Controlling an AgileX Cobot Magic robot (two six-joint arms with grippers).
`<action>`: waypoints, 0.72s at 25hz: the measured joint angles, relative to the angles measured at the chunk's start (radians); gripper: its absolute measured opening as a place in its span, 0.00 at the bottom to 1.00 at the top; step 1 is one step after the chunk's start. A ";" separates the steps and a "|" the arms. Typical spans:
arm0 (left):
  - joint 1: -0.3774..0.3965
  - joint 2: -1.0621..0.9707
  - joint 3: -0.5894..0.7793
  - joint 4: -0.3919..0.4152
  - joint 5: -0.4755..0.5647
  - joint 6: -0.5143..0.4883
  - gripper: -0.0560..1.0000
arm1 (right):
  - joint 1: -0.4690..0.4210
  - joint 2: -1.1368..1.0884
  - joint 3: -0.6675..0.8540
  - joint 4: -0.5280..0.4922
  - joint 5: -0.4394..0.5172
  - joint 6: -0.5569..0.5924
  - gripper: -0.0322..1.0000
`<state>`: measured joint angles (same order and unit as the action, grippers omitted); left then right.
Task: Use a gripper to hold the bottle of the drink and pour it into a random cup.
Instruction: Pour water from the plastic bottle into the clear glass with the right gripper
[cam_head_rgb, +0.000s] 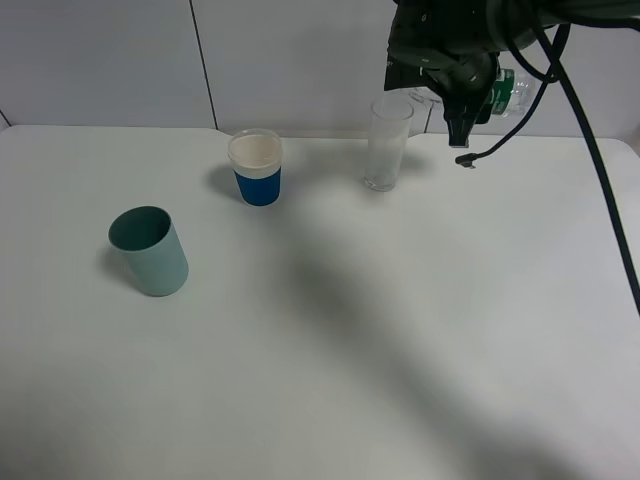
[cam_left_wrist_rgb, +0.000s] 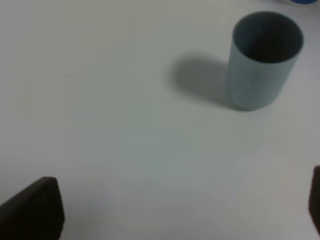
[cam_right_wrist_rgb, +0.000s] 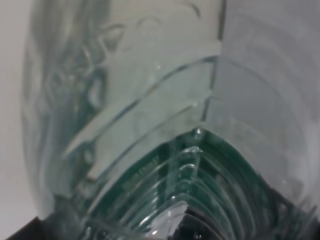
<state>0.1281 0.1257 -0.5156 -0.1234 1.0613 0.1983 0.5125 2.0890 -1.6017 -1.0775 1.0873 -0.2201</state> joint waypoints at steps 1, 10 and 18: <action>0.000 0.000 0.000 0.000 0.000 0.000 0.99 | 0.000 0.000 0.000 0.000 0.001 -0.006 0.56; 0.000 0.000 0.000 0.000 0.000 0.000 0.99 | 0.000 0.000 0.000 -0.001 0.003 -0.023 0.56; 0.000 0.000 0.000 0.000 0.000 0.000 0.99 | 0.000 0.000 0.000 -0.007 0.003 -0.025 0.56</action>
<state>0.1281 0.1257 -0.5156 -0.1234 1.0613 0.1983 0.5125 2.0890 -1.6017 -1.0842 1.0901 -0.2446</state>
